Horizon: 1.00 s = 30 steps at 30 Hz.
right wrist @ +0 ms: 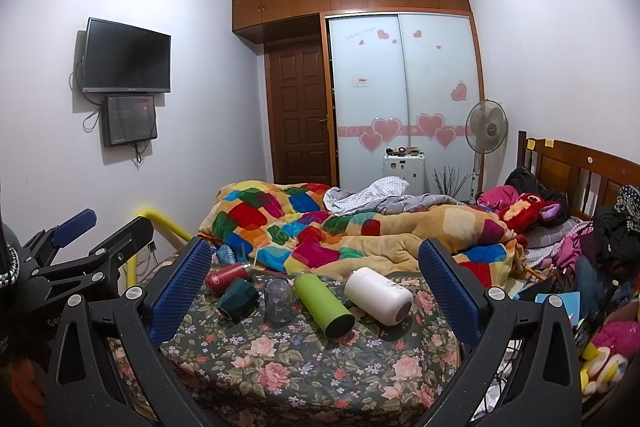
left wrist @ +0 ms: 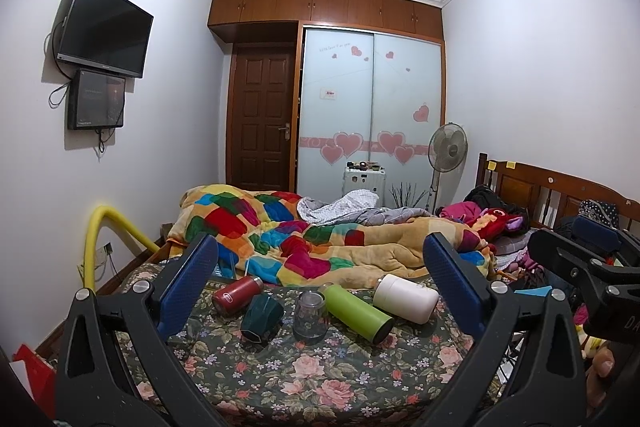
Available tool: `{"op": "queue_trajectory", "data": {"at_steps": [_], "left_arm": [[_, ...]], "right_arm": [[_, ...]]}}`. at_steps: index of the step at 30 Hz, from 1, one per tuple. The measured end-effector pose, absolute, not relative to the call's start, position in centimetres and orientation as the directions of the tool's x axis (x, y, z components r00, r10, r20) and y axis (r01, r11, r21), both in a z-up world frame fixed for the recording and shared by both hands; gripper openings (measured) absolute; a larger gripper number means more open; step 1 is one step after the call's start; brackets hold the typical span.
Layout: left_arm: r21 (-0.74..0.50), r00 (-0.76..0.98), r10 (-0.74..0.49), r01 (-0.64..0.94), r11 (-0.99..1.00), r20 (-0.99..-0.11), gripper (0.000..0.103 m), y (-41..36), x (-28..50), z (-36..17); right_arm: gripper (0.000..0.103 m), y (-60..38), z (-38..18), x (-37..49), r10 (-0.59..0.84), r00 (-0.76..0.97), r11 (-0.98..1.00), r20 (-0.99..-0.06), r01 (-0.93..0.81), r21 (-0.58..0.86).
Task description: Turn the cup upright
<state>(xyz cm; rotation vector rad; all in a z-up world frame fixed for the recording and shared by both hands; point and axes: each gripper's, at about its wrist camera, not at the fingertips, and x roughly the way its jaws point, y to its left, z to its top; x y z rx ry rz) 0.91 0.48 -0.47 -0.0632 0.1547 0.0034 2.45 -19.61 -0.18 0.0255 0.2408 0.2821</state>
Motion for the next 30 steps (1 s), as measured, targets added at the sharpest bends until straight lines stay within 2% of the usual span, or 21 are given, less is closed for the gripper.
{"op": "queue_trajectory", "data": {"at_steps": [30], "left_arm": [[-0.066,0.987,-0.001,-0.010,0.998,-0.161,0.103,0.45,1.22,-0.63]], "right_arm": [[0.103,-19.41,-0.45,2.82,0.280,0.928,0.960,-0.245,-0.274,0.059]]}}
